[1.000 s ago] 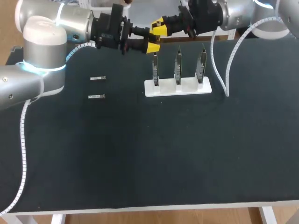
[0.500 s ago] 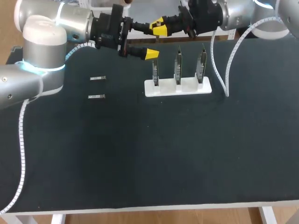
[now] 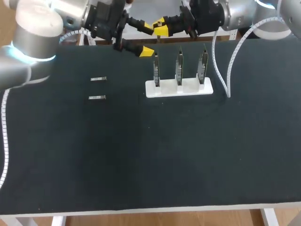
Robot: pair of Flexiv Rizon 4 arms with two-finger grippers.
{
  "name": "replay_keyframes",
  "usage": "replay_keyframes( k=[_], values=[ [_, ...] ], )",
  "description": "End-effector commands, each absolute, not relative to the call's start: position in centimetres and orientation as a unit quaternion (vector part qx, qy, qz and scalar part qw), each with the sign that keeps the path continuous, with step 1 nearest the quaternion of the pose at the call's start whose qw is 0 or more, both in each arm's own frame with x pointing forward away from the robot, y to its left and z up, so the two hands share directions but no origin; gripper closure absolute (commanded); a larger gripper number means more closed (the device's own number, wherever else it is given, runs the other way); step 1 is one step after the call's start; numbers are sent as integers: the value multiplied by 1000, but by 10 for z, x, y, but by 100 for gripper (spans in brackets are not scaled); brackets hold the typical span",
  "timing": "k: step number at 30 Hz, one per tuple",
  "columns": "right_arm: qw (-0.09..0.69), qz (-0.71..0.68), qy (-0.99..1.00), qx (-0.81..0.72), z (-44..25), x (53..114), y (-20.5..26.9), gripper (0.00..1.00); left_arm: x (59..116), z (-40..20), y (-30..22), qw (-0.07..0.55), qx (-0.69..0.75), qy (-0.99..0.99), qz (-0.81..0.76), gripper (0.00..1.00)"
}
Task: Pick up the optical module with the left hand, and insert it into the network port with the right hand.
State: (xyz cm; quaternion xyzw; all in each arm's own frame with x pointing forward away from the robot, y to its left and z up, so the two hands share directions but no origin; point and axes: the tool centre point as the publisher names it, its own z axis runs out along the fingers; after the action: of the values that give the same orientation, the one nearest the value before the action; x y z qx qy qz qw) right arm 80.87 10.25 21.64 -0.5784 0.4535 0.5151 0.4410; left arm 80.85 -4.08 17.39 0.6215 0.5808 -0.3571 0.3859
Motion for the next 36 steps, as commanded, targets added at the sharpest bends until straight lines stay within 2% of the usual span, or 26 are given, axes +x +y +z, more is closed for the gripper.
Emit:
replay_keyframes(
  k=[1,31,36],
  values=[
    [442,513,455,-578,217,806,102,100,795,173,-34,392,615,588,-349,0],
    [442,513,455,-578,217,806,102,100,804,176,-25,404,612,583,-350,0],
    [411,517,474,-582,215,805,109,100,804,176,-25,404,612,583,-350,0]
  ],
)
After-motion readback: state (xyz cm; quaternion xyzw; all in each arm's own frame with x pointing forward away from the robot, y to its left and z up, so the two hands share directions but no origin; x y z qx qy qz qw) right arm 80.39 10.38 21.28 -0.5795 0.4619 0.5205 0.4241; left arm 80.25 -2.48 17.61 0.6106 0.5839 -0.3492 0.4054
